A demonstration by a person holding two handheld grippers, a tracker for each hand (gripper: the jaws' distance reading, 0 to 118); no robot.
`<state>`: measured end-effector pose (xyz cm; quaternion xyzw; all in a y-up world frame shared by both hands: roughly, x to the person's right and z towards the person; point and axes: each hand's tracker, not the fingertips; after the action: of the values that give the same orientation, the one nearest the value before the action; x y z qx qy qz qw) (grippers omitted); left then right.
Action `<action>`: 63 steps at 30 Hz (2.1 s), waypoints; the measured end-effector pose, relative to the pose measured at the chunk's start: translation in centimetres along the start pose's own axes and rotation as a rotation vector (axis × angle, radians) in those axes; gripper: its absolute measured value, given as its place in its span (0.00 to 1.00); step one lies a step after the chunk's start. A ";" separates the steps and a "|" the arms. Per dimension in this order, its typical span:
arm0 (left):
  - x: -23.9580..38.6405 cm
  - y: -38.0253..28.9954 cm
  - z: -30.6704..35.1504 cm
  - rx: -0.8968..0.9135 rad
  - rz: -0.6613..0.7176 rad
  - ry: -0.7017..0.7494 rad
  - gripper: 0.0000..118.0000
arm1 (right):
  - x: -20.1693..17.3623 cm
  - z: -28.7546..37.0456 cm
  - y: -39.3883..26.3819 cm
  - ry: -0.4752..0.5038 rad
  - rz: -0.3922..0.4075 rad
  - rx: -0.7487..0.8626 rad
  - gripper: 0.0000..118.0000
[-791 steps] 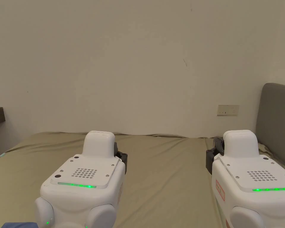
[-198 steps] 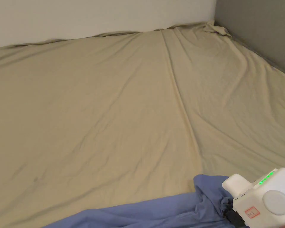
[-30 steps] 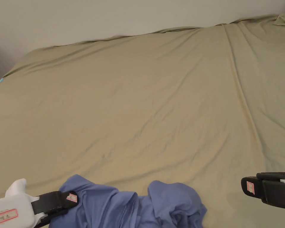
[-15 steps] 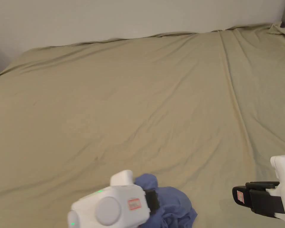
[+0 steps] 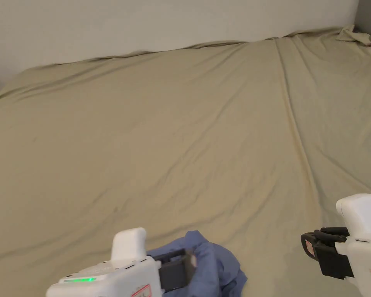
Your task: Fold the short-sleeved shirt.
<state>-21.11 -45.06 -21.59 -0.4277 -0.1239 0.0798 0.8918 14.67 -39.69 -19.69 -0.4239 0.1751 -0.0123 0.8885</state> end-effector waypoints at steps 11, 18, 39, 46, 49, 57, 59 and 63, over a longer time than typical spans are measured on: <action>5.8 -4.4 -11.1 -0.208 -0.132 -0.146 0.08 | -2.1 0.1 0.1 0.034 0.037 -0.014 0.03; 11.3 -5.0 -10.3 -0.176 -0.242 -0.193 0.08 | -2.6 1.1 0.6 0.063 0.076 -0.001 0.03; -11.1 -2.0 2.2 -0.016 0.258 -0.095 0.08 | -5.5 -16.1 -1.8 0.221 0.004 -0.288 0.03; -9.1 -2.4 -1.5 -0.082 0.242 -0.134 0.27 | -5.0 -17.5 -3.4 0.227 0.021 -0.292 0.02; -8.2 -2.6 -2.8 -0.097 0.253 -0.153 0.90 | -4.4 -17.5 -3.5 0.244 -0.055 -0.295 0.02; -4.1 -3.6 -7.8 -0.221 0.132 -0.221 0.95 | -3.3 -17.6 -3.9 0.295 -0.126 -0.286 0.02; -3.9 -3.9 -8.3 -0.215 0.174 -0.259 0.65 | -3.3 -17.3 -4.0 0.295 -0.125 -0.282 0.02; -5.2 -3.0 -5.9 -0.204 0.261 -0.309 0.36 | -2.0 -15.0 -4.2 0.430 -0.253 -0.251 0.03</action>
<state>-24.25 -52.61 -23.60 -0.5108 -0.2099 0.2461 0.7965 8.47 -53.24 -24.59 -0.5367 0.3053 -0.1912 0.7630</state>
